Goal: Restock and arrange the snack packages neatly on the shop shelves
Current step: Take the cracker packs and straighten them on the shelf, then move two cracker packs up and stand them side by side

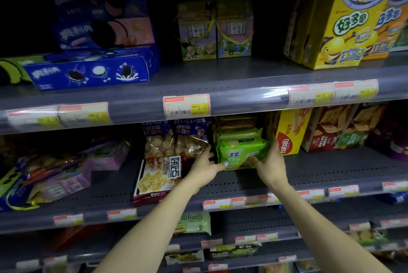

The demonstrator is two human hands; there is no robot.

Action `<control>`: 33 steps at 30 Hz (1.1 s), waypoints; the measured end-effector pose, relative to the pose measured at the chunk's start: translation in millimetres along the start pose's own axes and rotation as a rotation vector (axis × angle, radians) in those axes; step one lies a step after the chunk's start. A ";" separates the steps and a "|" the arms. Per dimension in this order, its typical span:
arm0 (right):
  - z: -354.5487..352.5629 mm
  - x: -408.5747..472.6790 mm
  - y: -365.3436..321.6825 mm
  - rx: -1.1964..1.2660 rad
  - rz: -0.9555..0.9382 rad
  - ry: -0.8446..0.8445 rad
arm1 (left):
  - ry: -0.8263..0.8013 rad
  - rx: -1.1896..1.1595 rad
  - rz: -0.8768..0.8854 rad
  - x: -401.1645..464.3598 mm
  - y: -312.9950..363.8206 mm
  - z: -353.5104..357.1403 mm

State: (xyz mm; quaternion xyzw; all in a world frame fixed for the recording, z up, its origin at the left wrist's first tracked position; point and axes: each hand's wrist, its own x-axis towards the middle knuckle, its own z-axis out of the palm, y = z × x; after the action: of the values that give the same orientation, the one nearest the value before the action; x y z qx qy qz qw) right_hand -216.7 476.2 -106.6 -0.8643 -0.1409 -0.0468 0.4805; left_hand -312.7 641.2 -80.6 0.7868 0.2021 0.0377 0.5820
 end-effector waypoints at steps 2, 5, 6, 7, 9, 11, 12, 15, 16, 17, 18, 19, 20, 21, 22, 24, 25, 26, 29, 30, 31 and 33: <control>7.6 -11.3 -7.9 0.000 0.006 0.071 | 0.000 0.020 0.029 -6.6 -5.6 -10.6; 23.6 -33.9 -28.1 0.032 0.005 0.181 | 0.021 0.059 0.098 -22.2 -16.4 -33.7; 28.9 -41.5 -35.4 0.052 -0.006 0.202 | 0.040 0.075 0.122 -28.1 -19.9 -42.2; 36.1 -48.6 -43.5 0.077 -0.022 0.206 | 0.063 0.088 0.145 -34.4 -24.0 -53.2; 50.1 -60.8 -59.1 0.112 -0.047 0.158 | 0.108 0.092 0.174 -46.7 -31.9 -75.9; 65.1 -69.4 -72.9 0.152 -0.060 0.063 | 0.164 0.097 0.184 -57.7 -40.7 -97.4; 73.0 -73.4 -81.8 0.177 -0.043 -0.010 | 0.193 0.105 0.189 -62.7 -46.2 -108.7; 103.0 -77.2 -97.4 0.143 0.065 -0.301 | 0.245 0.138 0.183 -76.6 -63.6 -139.6; 112.7 -77.8 -99.1 0.106 0.101 -0.392 | 0.255 0.147 0.181 -80.9 -68.3 -147.8; 124.3 -78.5 -101.2 0.074 0.128 -0.458 | 0.265 0.159 0.181 -85.4 -73.7 -158.0; 132.9 -79.1 -103.6 0.046 0.165 -0.493 | 0.278 0.173 0.187 -89.6 -77.9 -167.2; 140.8 -79.6 -106.9 0.039 0.204 -0.515 | 0.290 0.191 0.193 -93.2 -82.4 -177.3; 147.9 -77.3 -106.3 0.026 0.247 -0.526 | 0.301 0.207 0.199 -96.9 -85.8 -186.9; 151.6 -75.6 -108.0 0.013 0.282 -0.531 | 0.307 0.218 0.201 -99.4 -89.0 -195.0; 155.4 -73.5 -110.5 -0.004 0.305 -0.539 | 0.310 0.223 0.198 -102.6 -92.5 -205.3; 160.1 -69.0 -117.5 -0.001 0.339 -0.542 | 0.301 0.222 0.188 -107.2 -98.9 -224.5; 162.1 -68.0 -121.3 0.029 0.373 -0.537 | 0.290 0.224 0.185 -109.1 -101.9 -233.7; 162.0 -67.6 -125.6 0.066 0.405 -0.538 | 0.274 0.232 0.180 -111.4 -103.3 -241.5; 164.4 -68.5 -135.1 0.128 0.465 -0.509 | 0.213 0.253 0.170 -116.6 -111.2 -267.7; 166.9 -68.6 -135.6 0.146 0.457 -0.487 | 0.194 0.258 0.169 -118.4 -113.0 -275.6; 168.8 -67.0 -134.6 0.161 0.442 -0.474 | 0.181 0.261 0.168 -119.2 -114.8 -281.9; 171.3 -70.8 -143.1 0.188 0.421 -0.464 | 0.177 0.270 0.167 -122.0 -118.5 -295.8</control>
State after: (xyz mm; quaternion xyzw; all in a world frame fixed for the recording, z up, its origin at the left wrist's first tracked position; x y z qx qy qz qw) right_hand -335.0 678.1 -96.4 -0.8141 -0.0684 0.2650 0.5122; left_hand -544.0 892.0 -74.8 0.8653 0.1898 0.1276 0.4460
